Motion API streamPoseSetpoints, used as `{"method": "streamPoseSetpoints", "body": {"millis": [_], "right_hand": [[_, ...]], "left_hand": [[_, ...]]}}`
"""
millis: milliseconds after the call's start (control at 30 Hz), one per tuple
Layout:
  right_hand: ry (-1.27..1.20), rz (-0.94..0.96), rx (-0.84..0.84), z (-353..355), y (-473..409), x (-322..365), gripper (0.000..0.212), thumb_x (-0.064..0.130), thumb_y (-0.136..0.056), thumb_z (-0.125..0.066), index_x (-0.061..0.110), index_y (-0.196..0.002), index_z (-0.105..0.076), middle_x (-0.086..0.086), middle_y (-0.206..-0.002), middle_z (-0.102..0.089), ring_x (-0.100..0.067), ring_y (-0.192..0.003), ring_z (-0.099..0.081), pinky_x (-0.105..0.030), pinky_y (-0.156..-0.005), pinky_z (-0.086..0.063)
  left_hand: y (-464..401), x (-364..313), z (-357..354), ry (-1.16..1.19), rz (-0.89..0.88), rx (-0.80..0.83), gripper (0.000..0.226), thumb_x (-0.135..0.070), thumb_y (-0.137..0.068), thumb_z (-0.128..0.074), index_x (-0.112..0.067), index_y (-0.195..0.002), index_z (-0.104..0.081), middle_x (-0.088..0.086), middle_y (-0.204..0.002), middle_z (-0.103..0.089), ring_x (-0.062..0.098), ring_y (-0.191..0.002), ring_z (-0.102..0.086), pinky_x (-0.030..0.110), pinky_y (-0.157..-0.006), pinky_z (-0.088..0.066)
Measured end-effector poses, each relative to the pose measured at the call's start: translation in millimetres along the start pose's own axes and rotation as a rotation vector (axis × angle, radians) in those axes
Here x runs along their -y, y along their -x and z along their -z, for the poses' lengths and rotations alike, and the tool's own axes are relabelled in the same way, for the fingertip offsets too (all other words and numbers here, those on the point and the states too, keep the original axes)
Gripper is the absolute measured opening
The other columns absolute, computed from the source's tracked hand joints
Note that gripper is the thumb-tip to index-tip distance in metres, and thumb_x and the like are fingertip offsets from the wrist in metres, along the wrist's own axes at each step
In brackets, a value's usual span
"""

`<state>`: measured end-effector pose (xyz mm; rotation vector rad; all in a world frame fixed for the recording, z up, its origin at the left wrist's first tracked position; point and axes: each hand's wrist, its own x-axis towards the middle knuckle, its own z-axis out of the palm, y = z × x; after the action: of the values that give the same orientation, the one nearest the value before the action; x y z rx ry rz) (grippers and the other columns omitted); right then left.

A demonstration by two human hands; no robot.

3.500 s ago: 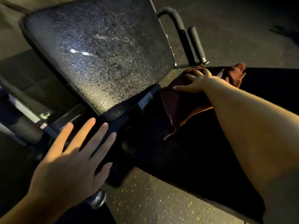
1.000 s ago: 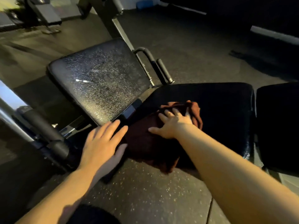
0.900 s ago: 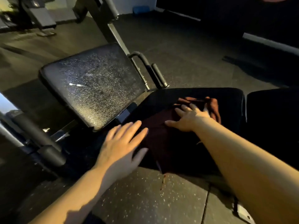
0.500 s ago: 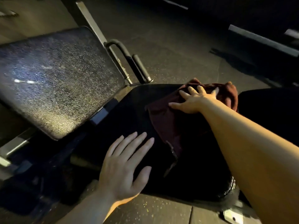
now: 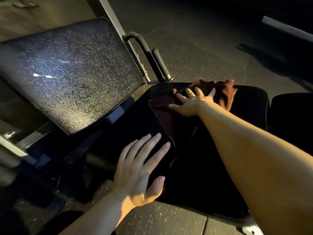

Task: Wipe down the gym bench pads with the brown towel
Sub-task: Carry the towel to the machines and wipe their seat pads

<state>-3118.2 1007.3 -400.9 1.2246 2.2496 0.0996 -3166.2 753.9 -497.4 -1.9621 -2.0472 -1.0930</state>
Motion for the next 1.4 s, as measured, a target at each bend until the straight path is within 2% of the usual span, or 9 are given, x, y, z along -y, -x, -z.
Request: {"method": "streamPoseSetpoints", "body": {"millis": [133,367,533,667,767,1000,1200,1333,1400], "right_hand": [[-0.005,0.06,-0.019,-14.7,51.4,30.0,0.066,0.069,-0.097,-0.015,0.042,-0.155,-0.003,0.004,-0.166,0.007,-0.025,-0.151,0.013,-0.07,-0.11,0.012],[-0.028,0.12,-0.048,-33.5,127.5,38.9,0.063,0.068,-0.098,-0.016,0.043,-0.155,-0.007,0.006,-0.166,0.004,-0.021,-0.152,0.01,-0.064,-0.115,0.008],[-0.002,0.089,-0.002,-35.1,146.7,50.7,0.069,0.072,-0.095,-0.014,0.041,-0.156,-0.001,0.003,-0.165,0.009,-0.026,-0.151,0.013,-0.065,-0.114,0.008],[0.022,0.106,-0.004,-38.1,146.5,87.9,0.07,0.071,-0.095,-0.013,0.039,-0.156,-0.001,-0.002,-0.166,0.009,-0.032,-0.151,0.013,-0.073,-0.109,0.011],[0.016,0.205,-0.04,-47.6,148.1,124.7,0.069,0.069,-0.097,-0.014,0.036,-0.157,-0.004,-0.003,-0.166,0.006,-0.033,-0.151,0.012,-0.075,-0.106,0.012],[-0.016,0.323,-0.056,-57.8,141.4,144.5,0.071,0.072,-0.095,-0.015,0.038,-0.156,-0.008,0.0,-0.166,0.001,-0.028,-0.152,0.009,-0.067,-0.112,0.013],[-0.116,0.184,-0.125,-46.4,167.9,93.1,0.075,0.074,-0.093,-0.023,0.034,-0.156,-0.015,0.003,-0.166,-0.004,-0.019,-0.152,0.003,-0.051,-0.12,0.004],[-0.094,0.076,-0.153,-44.6,194.8,43.0,0.077,0.077,-0.091,-0.02,0.035,-0.156,-0.014,0.005,-0.166,-0.003,-0.019,-0.152,0.003,-0.052,-0.12,0.005],[-0.1,0.021,-0.145,-43.5,205.1,21.7,0.079,0.078,-0.09,-0.019,0.036,-0.156,-0.012,0.006,-0.166,-0.002,-0.018,-0.152,0.004,-0.053,-0.121,0.006]], "left_hand": [[-2.3,0.5,6.8,-0.013,0.028,0.12,0.063,-0.056,-0.1,-0.014,-0.026,-0.145,-0.045,0.006,-0.151,-0.046,0.026,-0.138,-0.046,0.052,-0.105,-0.04],[38.4,11.0,46.2,-0.035,0.167,0.141,0.055,-0.054,-0.105,-0.02,-0.029,-0.15,-0.037,0.001,-0.156,-0.038,0.018,-0.145,-0.031,0.043,-0.118,-0.017],[77.1,77.0,97.8,-0.458,-0.016,0.155,0.036,-0.03,-0.086,-0.065,-0.015,-0.118,-0.071,0.006,-0.123,-0.068,0.025,-0.117,-0.058,0.04,-0.094,-0.04],[79.1,112.9,139.4,-0.619,0.078,0.237,0.044,-0.032,-0.092,-0.042,-0.006,-0.108,-0.073,0.011,-0.082,-0.071,0.032,-0.079,-0.069,0.042,-0.074,-0.048],[78.9,125.8,135.7,-0.69,0.115,0.299,0.049,-0.032,-0.092,-0.035,-0.004,-0.112,-0.071,0.011,-0.069,-0.068,0.033,-0.068,-0.066,0.042,-0.068,-0.047],[84.5,134.8,126.4,-0.685,0.048,0.237,0.047,-0.032,-0.091,-0.04,-0.005,-0.109,-0.073,0.01,-0.077,-0.07,0.032,-0.074,-0.066,0.04,-0.063,-0.044],[83.1,134.7,135.7,-0.64,0.15,0.316,0.055,-0.037,-0.086,-0.036,-0.005,-0.112,-0.072,0.01,-0.085,-0.072,0.033,-0.081,-0.067,0.042,-0.064,-0.049],[69.3,107.0,127.1,-0.404,0.264,0.204,0.054,-0.04,-0.084,-0.039,-0.009,-0.116,-0.07,0.009,-0.105,-0.07,0.033,-0.099,-0.062,0.049,-0.08,-0.05],[46.1,73.5,114.6,-0.241,0.159,0.135,0.049,-0.038,-0.087,-0.042,-0.011,-0.118,-0.068,0.007,-0.112,-0.067,0.029,-0.105,-0.06,0.05,-0.084,-0.053]]}}
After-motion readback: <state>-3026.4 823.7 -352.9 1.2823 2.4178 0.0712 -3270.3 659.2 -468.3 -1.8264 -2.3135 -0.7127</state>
